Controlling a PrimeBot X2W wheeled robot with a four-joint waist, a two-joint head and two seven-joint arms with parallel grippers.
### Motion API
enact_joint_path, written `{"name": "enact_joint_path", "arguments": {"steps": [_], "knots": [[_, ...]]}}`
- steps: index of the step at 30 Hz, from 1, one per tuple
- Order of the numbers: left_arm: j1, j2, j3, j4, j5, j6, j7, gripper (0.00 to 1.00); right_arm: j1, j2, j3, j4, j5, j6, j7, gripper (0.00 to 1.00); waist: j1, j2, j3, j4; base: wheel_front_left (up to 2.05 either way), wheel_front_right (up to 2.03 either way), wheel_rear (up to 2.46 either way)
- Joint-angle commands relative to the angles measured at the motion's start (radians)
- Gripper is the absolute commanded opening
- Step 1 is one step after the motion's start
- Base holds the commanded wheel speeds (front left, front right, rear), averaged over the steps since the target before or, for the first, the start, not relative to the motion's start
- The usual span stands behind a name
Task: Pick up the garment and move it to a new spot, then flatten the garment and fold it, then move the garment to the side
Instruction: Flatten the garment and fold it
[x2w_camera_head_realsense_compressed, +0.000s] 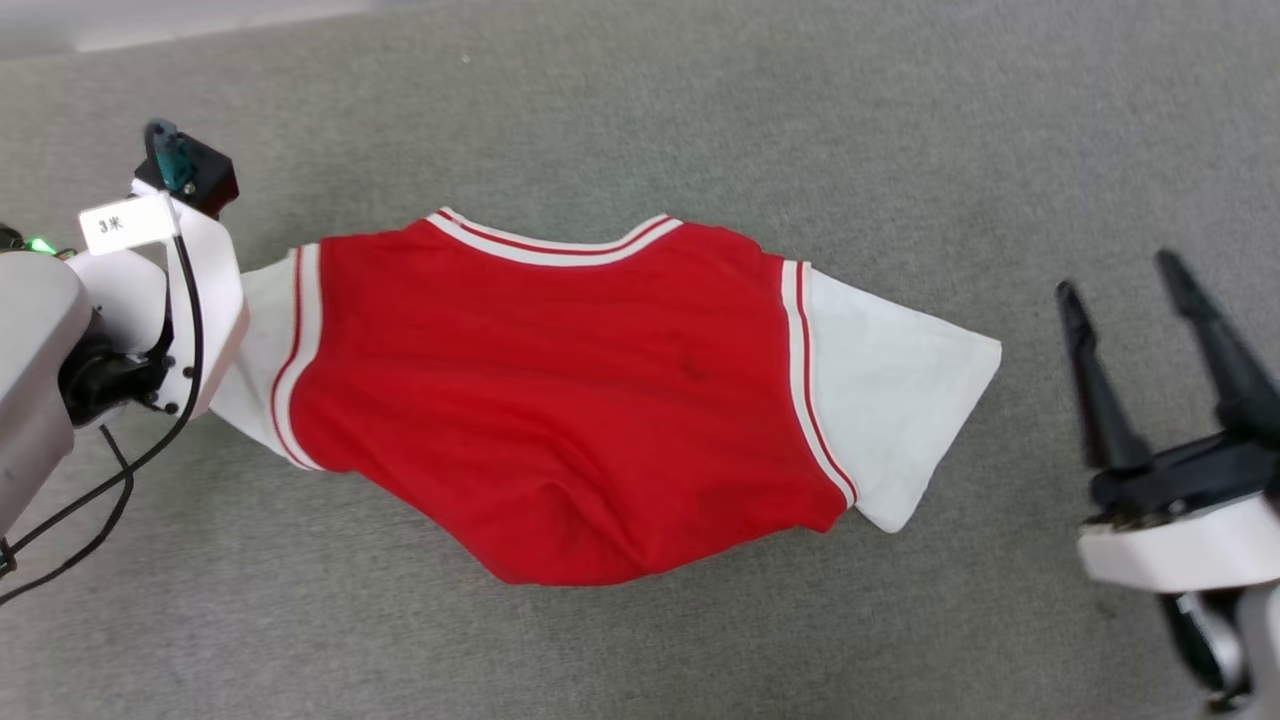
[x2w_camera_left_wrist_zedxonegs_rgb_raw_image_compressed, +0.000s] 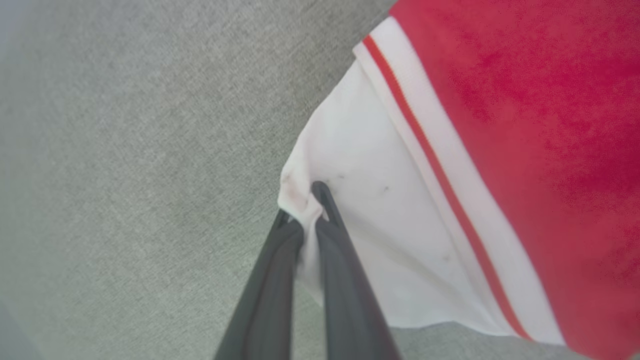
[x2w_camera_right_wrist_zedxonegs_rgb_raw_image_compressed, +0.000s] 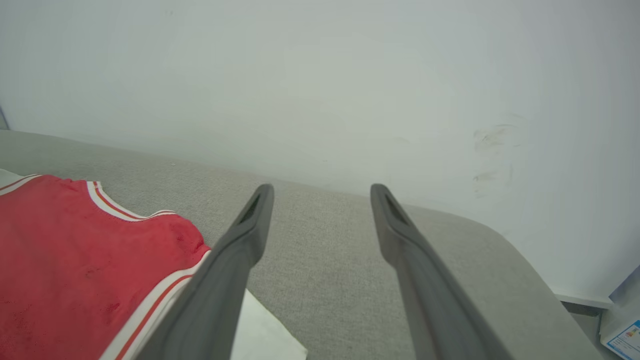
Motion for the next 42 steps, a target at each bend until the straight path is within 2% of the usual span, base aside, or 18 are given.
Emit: {"name": "enact_joint_path", "arguments": {"steps": [1,5,8,11,16,21,25,29,35,42], "knots": [[0.001,0.003,0.0,-0.013,0.013,0.0,-0.029,0.0,-0.025,-0.026,-0.006,-0.006,-0.003,-0.001,-0.002,1.0,0.0,0.0,-0.024,0.017,0.0,0.0,0.0],[-0.012,0.001,0.003,-0.057,0.035,-0.001,-0.095,0.0,-0.095,-0.121,-0.007,-0.018,0.011,-0.001,0.036,1.0,0.0,0.0,-0.055,0.041,0.0,0.0,0.0],[-0.015,0.0,0.002,-0.093,0.054,-0.001,-0.13,0.0,-0.158,-0.217,0.038,-0.018,0.047,-0.001,0.149,1.0,0.0,0.0,-0.071,0.057,0.0,0.0,0.0],[-0.017,0.0,0.005,-0.123,0.064,0.004,-0.153,0.0,-0.23,-0.327,0.127,-0.013,0.137,-0.001,0.329,1.0,0.0,0.0,-0.077,0.068,0.0,0.0,0.0],[-0.023,-0.001,0.006,-0.168,0.08,0.014,-0.173,0.0,-0.364,-0.498,0.325,-0.028,0.355,-0.001,0.661,1.0,0.0,0.0,-0.07,0.082,0.0,0.0,0.0],[-0.039,-0.005,0.011,-0.197,0.089,0.025,-0.185,0.0,-0.485,-0.572,0.472,0.007,0.543,-0.001,0.956,1.0,0.0,0.0,-0.045,0.097,0.0,0.0,0.0],[-0.051,-0.008,0.014,-0.21,0.095,0.029,-0.194,0.0,-0.558,-0.559,0.544,0.072,0.625,-0.001,1.123,1.0,0.0,0.0,-0.02,0.109,0.0,0.0,0.0],[-0.068,-0.015,0.02,-0.223,0.104,0.031,-0.203,0.0,-0.613,-0.516,0.576,0.171,0.658,-0.001,1.199,1.0,0.0,0.0,0.008,0.125,0.0,0.0,0.0],[-0.09,-0.028,0.022,-0.236,0.117,0.032,-0.219,0.0,-0.642,-0.464,0.638,0.293,0.648,-0.001,1.196,1.0,0.0,0.0,0.053,0.149,0.0,0.0,0.0],[-0.097,-0.041,0.02,-0.232,0.126,0.028,-0.236,0.0,-0.57,-0.439,0.768,0.372,0.69,0.0,1.155,1.0,0.0,0.0,0.082,0.16,0.0,0.0,0.0]]}}
